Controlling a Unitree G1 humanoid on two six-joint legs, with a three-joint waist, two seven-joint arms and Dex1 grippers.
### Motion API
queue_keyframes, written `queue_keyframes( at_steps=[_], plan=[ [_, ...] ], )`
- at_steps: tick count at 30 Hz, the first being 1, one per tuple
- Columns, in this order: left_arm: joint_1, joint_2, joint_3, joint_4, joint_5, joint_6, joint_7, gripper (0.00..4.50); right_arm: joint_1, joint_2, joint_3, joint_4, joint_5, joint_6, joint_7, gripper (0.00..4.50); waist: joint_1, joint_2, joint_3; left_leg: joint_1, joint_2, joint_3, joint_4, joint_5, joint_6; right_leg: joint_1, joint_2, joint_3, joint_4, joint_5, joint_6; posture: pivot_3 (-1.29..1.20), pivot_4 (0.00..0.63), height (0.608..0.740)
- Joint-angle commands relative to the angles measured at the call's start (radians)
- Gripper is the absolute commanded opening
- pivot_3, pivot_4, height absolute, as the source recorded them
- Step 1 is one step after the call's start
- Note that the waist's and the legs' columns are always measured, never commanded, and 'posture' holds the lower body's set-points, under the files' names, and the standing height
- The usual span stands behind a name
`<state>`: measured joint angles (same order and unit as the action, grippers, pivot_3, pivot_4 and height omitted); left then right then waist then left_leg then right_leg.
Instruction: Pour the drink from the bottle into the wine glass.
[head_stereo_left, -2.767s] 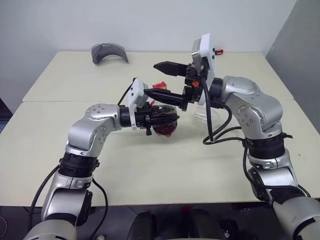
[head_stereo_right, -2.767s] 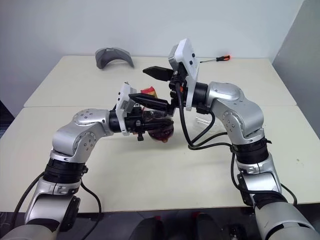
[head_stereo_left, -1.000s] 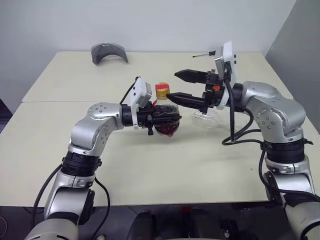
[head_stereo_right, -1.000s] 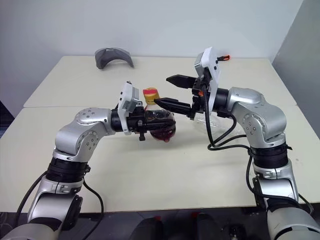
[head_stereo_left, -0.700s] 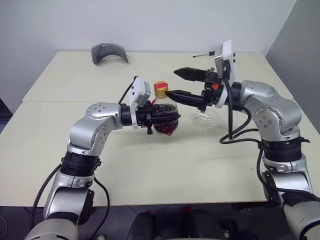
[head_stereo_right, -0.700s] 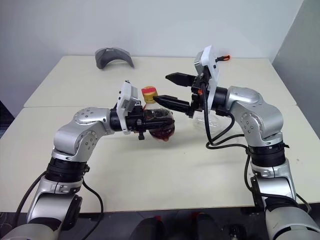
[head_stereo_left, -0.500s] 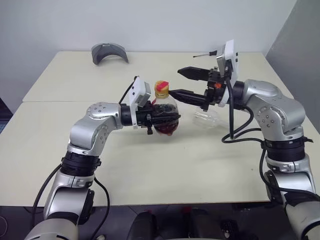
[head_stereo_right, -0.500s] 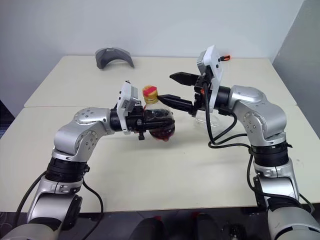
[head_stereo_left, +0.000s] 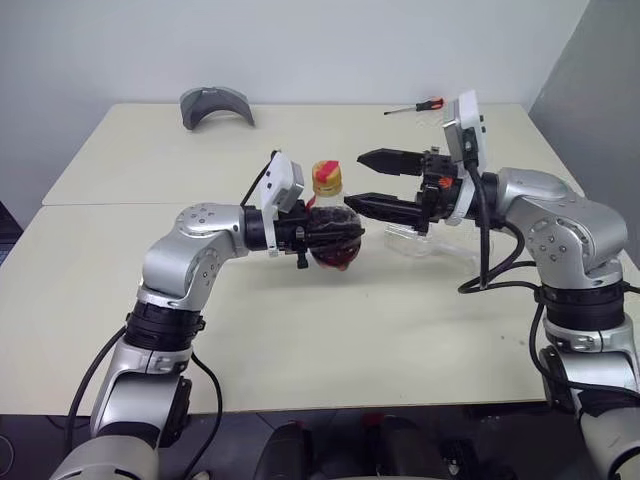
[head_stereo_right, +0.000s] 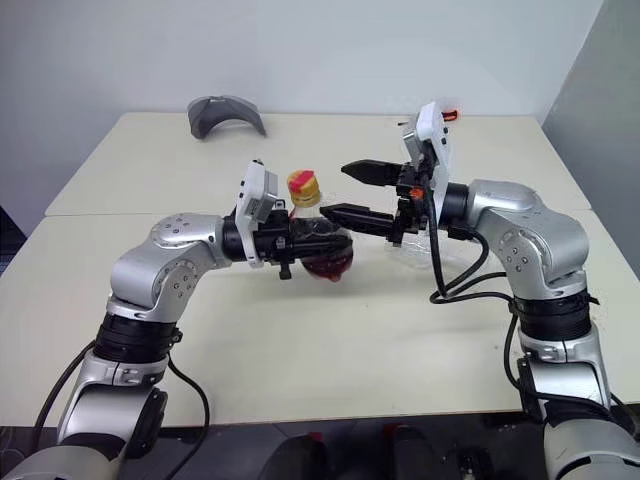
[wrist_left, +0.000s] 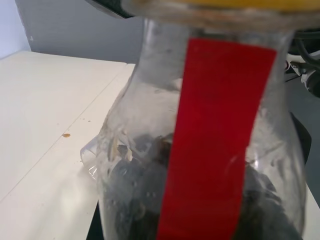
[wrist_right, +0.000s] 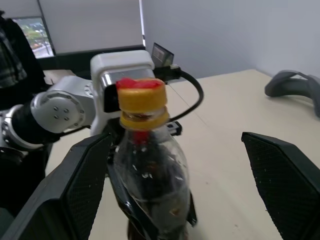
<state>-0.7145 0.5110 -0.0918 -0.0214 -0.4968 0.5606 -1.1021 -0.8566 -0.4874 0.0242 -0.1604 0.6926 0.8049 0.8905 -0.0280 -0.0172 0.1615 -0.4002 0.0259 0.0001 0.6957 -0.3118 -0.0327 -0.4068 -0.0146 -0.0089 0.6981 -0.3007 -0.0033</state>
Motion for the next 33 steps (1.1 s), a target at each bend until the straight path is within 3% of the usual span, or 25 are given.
queue_keyframes(
  at_steps=[1,18,22,31,33],
  plan=[
    [-0.027,0.0,0.018,-0.018,-0.009,-0.018,-0.002,1.19,-0.045,0.022,-0.033,-0.027,0.046,0.022,-0.022,4.42,0.0,0.0,0.0,0.0,0.0,0.0,0.0,0.0,0.0,0.0,0.0,0.0,0.0,0.0,0.0,0.0,0.15,0.74],
    [-0.017,0.006,0.018,-0.034,-0.011,-0.014,-0.004,1.14,-0.077,0.095,-0.025,-0.018,0.069,0.047,-0.065,4.42,0.0,0.0,0.0,0.0,0.0,0.0,0.0,0.0,0.0,0.0,0.0,0.0,0.0,0.0,0.0,0.0,0.15,0.74],
    [-0.02,0.006,0.018,-0.028,-0.007,-0.017,-0.003,1.14,-0.084,0.109,-0.031,-0.012,0.076,0.053,-0.068,3.49,0.0,0.0,0.0,0.0,0.0,0.0,0.0,0.0,0.0,0.0,0.0,0.0,0.0,0.0,0.0,0.0,0.15,0.74],
    [-0.026,0.003,0.018,-0.021,-0.004,-0.02,-0.001,1.14,-0.094,0.106,-0.029,-0.005,0.076,0.042,-0.057,0.28,0.0,0.0,0.0,0.0,0.0,0.0,0.0,0.0,0.0,0.0,0.0,0.0,0.0,0.0,0.0,0.0,0.15,0.74],
    [-0.03,0.002,0.018,-0.017,-0.002,-0.021,-0.001,1.14,-0.093,0.102,-0.028,-0.006,0.072,0.037,-0.053,0.0,0.0,0.0,0.0,0.0,0.0,0.0,0.0,0.0,0.0,0.0,0.0,0.0,0.0,0.0,0.0,0.0,0.15,0.74]
  ],
)
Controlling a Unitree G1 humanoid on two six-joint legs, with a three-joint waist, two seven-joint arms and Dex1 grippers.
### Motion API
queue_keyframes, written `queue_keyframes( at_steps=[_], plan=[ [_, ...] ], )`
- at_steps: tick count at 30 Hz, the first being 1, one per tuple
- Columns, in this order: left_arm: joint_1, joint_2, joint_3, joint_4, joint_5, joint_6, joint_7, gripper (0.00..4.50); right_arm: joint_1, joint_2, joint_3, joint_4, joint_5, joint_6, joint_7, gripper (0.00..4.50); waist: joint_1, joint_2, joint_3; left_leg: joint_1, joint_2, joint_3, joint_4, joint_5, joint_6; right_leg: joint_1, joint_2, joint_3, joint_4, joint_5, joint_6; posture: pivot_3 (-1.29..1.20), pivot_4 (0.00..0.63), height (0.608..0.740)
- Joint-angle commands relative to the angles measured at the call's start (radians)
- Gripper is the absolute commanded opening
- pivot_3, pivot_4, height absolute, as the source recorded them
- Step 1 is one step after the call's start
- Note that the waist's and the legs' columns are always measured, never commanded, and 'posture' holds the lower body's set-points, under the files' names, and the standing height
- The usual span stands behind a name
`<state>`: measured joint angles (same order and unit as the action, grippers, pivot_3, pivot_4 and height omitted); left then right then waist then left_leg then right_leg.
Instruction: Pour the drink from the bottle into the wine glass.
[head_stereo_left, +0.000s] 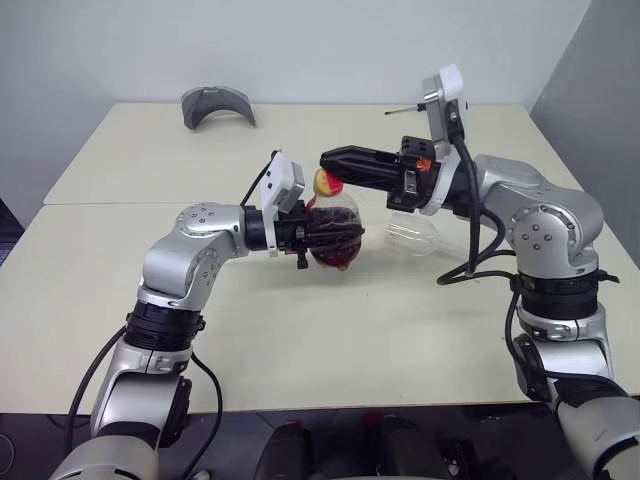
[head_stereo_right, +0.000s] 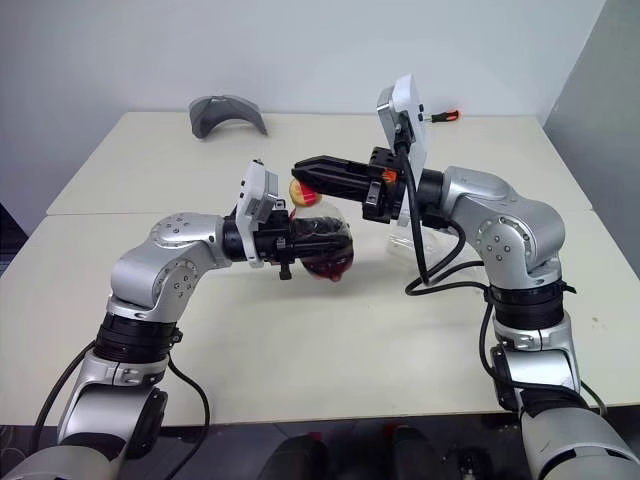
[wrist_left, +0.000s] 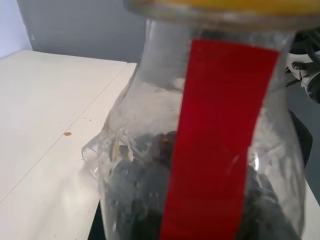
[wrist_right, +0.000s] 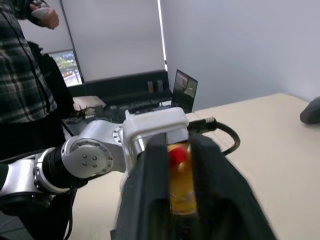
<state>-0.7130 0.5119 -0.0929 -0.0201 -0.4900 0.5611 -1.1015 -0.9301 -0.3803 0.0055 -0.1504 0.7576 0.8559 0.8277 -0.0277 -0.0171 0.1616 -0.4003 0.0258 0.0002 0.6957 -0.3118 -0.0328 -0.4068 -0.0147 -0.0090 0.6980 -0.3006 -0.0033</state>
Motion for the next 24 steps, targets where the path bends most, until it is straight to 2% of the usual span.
queue_keyframes(
  at_steps=[1,24],
  plan=[
    [-0.032,0.001,0.02,-0.018,-0.008,-0.022,-0.002,1.14,-0.02,-0.006,-0.009,-0.015,0.006,-0.015,0.01,0.0,0.0,0.0,0.0,0.0,0.0,0.0,0.0,0.0,0.0,0.0,0.0,0.0,0.0,0.0,0.0,0.0,0.15,0.74],
    [-0.035,-0.006,0.021,-0.014,-0.007,-0.025,0.0,1.13,-0.029,-0.006,0.019,0.02,-0.078,-0.087,0.001,0.0,0.0,0.0,0.0,0.0,0.0,0.0,0.0,0.0,0.0,0.0,0.0,0.0,0.0,0.0,0.0,0.0,0.15,0.74]
  ],
)
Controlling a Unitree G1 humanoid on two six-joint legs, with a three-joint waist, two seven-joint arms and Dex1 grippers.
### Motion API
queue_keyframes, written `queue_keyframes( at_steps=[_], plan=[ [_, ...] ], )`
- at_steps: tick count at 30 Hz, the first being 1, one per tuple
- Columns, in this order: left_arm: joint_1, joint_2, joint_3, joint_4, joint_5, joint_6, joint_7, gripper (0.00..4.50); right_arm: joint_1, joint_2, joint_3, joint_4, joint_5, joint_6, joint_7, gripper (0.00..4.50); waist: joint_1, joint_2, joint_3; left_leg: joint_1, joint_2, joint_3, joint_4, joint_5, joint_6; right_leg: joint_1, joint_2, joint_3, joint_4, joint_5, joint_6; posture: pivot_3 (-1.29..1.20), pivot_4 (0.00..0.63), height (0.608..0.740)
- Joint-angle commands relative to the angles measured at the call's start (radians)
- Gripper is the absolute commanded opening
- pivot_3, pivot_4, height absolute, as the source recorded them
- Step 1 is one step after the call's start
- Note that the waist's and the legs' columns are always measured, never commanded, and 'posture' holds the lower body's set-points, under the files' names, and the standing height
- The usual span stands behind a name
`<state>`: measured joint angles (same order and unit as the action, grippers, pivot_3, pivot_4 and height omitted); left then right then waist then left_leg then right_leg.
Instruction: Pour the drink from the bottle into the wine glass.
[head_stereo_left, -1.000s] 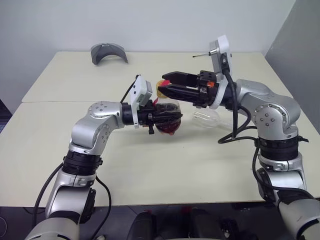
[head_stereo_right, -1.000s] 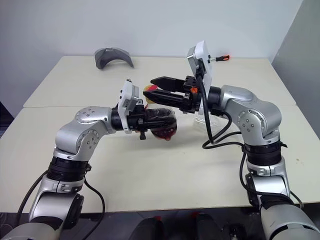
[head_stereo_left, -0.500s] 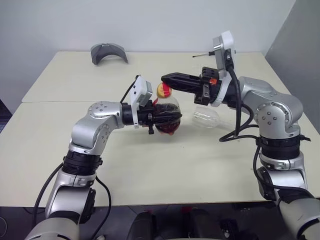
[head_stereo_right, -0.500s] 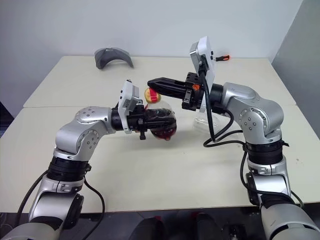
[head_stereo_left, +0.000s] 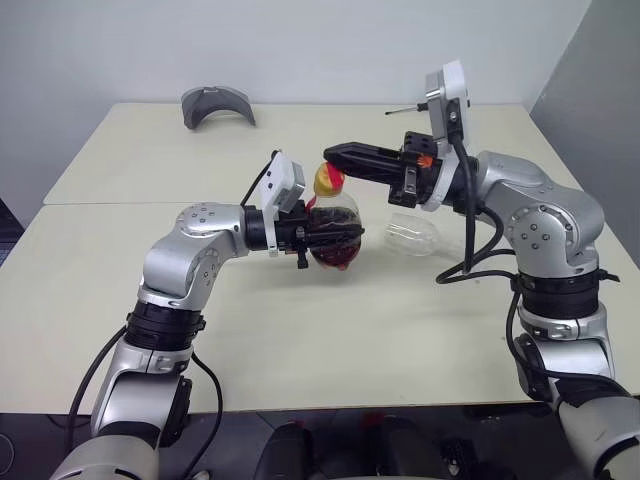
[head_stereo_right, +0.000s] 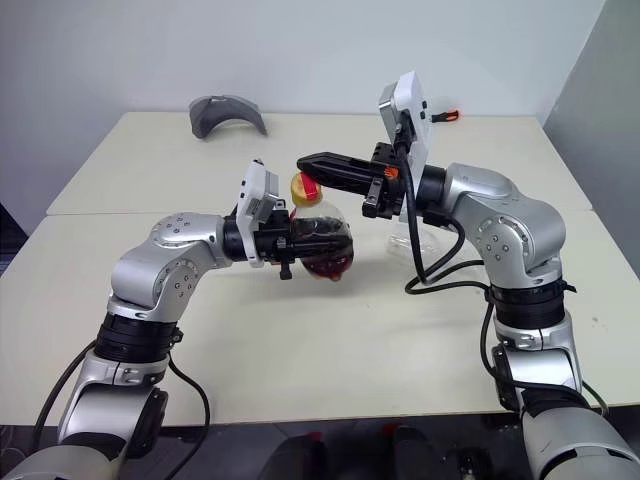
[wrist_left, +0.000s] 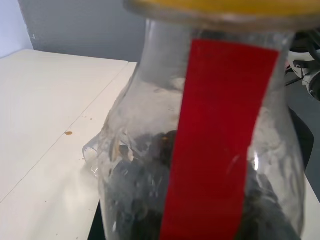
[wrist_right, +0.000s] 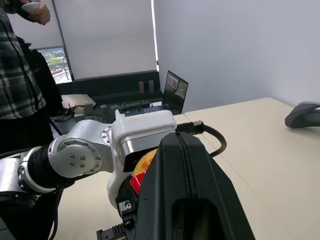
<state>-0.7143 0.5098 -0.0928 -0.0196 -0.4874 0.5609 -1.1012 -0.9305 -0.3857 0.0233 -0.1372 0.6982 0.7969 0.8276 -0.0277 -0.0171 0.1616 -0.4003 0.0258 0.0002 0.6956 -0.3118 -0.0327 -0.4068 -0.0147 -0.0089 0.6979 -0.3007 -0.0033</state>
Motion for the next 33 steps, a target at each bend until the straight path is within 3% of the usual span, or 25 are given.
queue_keyframes(
  at_steps=[1,25,33],
  plan=[
    [-0.033,-0.004,0.021,-0.016,-0.01,-0.024,0.0,1.13,-0.03,0.002,0.001,0.01,-0.023,-0.032,-0.001,0.0,0.0,0.0,0.0,0.0,0.0,0.0,0.0,0.0,0.0,0.0,0.0,0.0,0.0,0.0,0.0,0.0,0.15,0.74],
    [-0.033,-0.005,0.02,-0.016,-0.01,-0.026,-0.003,1.13,-0.041,0.007,-0.004,0.033,-0.048,-0.057,-0.011,0.0,0.0,0.0,0.0,0.0,0.0,0.0,0.0,0.0,0.0,0.0,0.0,0.0,0.0,0.0,0.0,0.0,0.15,0.74],
    [0.065,0.035,0.06,-0.094,-0.033,0.019,0.037,1.13,0.062,-0.138,-0.034,-0.053,-0.026,-0.019,0.049,0.0,0.0,0.0,0.0,0.0,0.0,0.0,0.0,0.0,0.0,0.0,0.0,0.0,-0.001,0.0,0.0,0.0,0.15,0.74]
  ],
)
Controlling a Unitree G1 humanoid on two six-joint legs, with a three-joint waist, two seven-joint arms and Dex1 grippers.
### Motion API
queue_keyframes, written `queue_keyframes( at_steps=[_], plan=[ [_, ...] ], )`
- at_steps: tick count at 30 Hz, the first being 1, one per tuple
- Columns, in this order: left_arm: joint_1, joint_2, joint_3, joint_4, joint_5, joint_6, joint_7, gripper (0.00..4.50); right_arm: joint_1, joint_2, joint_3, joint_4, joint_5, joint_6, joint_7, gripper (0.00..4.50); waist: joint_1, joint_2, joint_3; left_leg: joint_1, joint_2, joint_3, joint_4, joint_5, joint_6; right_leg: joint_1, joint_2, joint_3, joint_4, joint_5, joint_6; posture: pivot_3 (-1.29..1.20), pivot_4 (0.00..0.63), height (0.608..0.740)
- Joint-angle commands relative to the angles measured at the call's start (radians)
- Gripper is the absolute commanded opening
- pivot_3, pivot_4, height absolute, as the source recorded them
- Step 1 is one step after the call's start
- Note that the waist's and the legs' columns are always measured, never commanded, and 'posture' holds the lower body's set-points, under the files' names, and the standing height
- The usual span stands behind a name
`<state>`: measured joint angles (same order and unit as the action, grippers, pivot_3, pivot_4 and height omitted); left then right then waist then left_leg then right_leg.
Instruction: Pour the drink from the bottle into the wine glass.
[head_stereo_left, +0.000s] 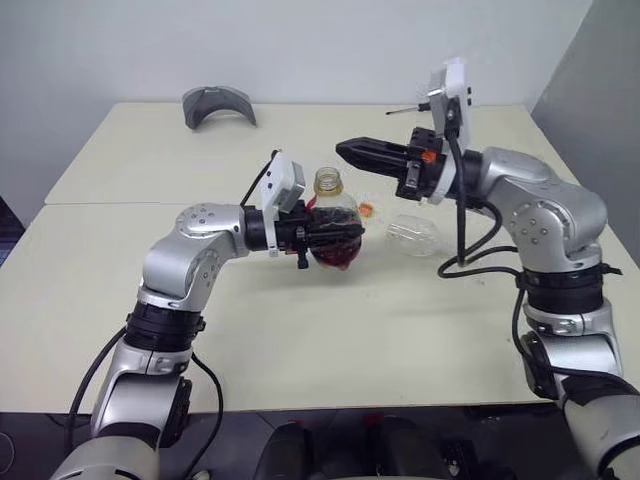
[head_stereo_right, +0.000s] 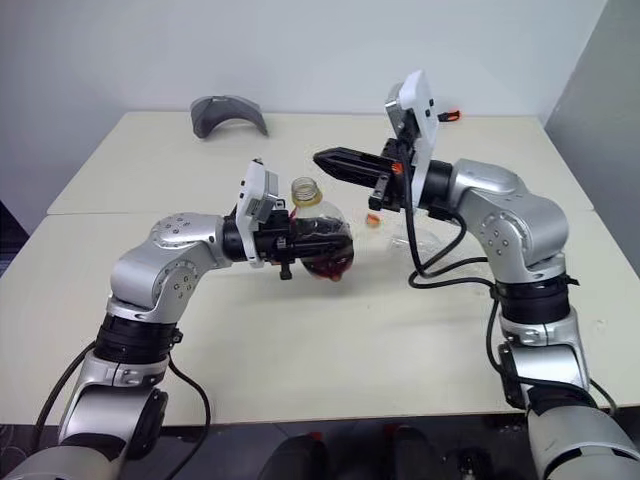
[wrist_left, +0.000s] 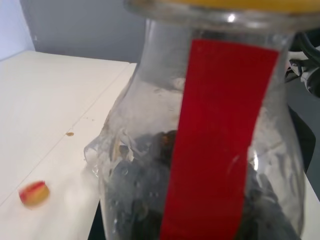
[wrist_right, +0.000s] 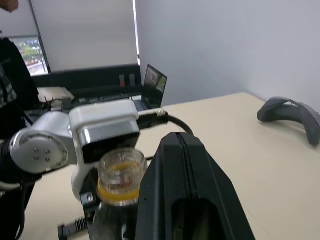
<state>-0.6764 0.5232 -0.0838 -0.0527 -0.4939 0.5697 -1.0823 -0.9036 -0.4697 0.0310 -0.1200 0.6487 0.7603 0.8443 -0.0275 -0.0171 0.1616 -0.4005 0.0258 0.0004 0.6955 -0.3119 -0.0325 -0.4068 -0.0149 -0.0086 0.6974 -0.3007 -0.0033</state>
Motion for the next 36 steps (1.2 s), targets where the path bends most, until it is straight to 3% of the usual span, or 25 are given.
queue_keyframes(
  at_steps=[1,9,15,25,36],
  plan=[
    [0.05,0.029,0.064,-0.073,-0.03,0.015,0.031,1.13,0.067,-0.085,-0.052,-0.096,0.036,0.022,0.05,0.0,0.0,0.0,0.0,0.0,0.0,0.0,0.0,-0.001,0.001,0.0,0.0,0.0,0.0,0.0,0.0,0.0,0.15,0.74],
    [0.139,0.023,0.158,-0.061,-0.01,0.005,0.184,1.13,0.211,-0.177,-0.076,-0.25,0.128,0.055,0.113,0.0,0.001,0.0,0.0,0.0,0.0,-0.001,0.0,-0.002,0.003,0.0,0.0,0.0,0.0,0.0,0.0,0.0,0.15,0.74],
    [0.121,-0.002,0.232,0.009,0.028,-0.035,0.342,1.13,0.278,-0.175,-0.003,-0.308,0.072,-0.008,0.128,0.0,0.003,0.0,0.0,0.0,0.0,-0.001,0.0,-0.002,0.003,0.0,0.0,-0.001,0.0,0.0,0.0,0.0,0.15,0.74],
    [0.104,0.008,0.342,0.16,0.145,-0.132,0.614,1.13,0.244,0.02,0.112,-0.27,-0.121,-0.082,-0.115,0.0,0.001,-0.001,0.0,0.0,0.0,-0.001,0.0,0.0,0.0,0.0,0.0,-0.001,0.0,0.0,0.0,0.0,0.15,0.74],
    [0.059,0.02,0.433,0.394,0.168,-0.245,0.706,1.13,0.266,0.202,0.189,-0.287,-0.198,-0.065,-0.29,0.0,0.003,-0.002,-0.001,0.0,0.0,-0.001,0.0,0.001,-0.001,0.0,-0.001,-0.002,0.0,0.0,0.0,0.0,0.15,0.74]
  ],
)
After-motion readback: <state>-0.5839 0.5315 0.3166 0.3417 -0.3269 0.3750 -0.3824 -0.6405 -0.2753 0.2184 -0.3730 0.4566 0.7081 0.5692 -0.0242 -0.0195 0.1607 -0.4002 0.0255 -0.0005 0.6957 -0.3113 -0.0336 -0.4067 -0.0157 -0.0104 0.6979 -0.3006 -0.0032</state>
